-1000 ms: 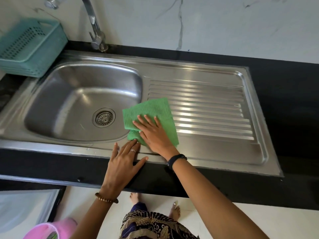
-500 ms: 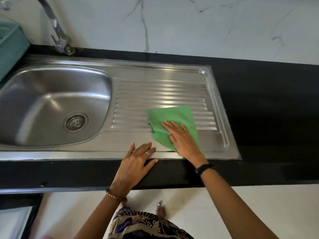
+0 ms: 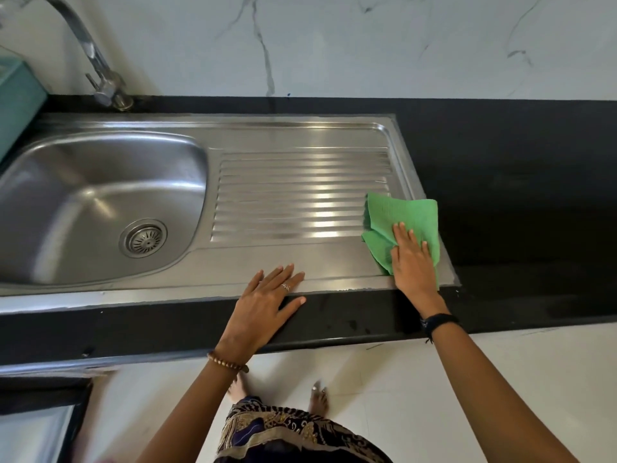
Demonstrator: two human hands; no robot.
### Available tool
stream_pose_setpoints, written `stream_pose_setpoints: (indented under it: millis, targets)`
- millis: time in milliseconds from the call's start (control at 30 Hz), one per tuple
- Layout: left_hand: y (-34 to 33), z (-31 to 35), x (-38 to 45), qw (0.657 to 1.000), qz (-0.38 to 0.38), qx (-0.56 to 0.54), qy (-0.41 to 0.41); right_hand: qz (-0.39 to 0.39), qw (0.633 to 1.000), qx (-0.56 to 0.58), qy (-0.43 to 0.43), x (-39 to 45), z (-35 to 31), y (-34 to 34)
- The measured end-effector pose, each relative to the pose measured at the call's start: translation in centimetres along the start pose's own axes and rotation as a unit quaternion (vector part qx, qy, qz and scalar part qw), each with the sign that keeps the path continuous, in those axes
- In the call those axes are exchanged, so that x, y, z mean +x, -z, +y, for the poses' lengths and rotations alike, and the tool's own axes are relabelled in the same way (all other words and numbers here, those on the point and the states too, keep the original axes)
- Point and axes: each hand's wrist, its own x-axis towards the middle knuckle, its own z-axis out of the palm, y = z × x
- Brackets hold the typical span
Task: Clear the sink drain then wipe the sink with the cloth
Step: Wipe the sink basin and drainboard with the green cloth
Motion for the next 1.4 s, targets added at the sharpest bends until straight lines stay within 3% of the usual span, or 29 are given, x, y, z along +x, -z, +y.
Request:
stream_pose_setpoints:
  millis: [367,500,667,833,967,1067,1400]
  targets:
    - [1.3,-2.4,-1.4,0.999,0.015,-0.012,0.041,-0.001,0.999,-0.046,-0.007,-3.1,-3.8,-0.7]
    - [2.4,-4.2,-2.7,0.995,0.049,-0.024,0.087,-0.041,0.993,-0.028,0.106,-3.8,-10.3,-3.3]
    - [3.4,-6.4,-5.1,0.972,0.133,0.009,0.193,-0.095,0.961,0.021,0.260,-2.6,-20.4,-7.3]
    - [3.6,-8.4,-6.4,0.961,0.126,0.025,0.245,-0.157,0.922,0.020,0.353,-1.6,-26.0,-9.3]
    - [3.6,-8.7,-6.7,0.963,0.138,0.014,0.229,-0.209,0.893,0.056,0.395,-2.0,-23.5,-8.3]
    - [3.5,-9.1,-6.7,0.960,0.134,-0.012,0.245,-0.223,0.892,0.081,0.385,-2.7,-19.9,-6.6]
    - [2.2,-7.0,-4.2,0.978,0.088,0.005,0.190,-0.125,0.970,0.066,0.199,-2.2,-2.1,0.8]
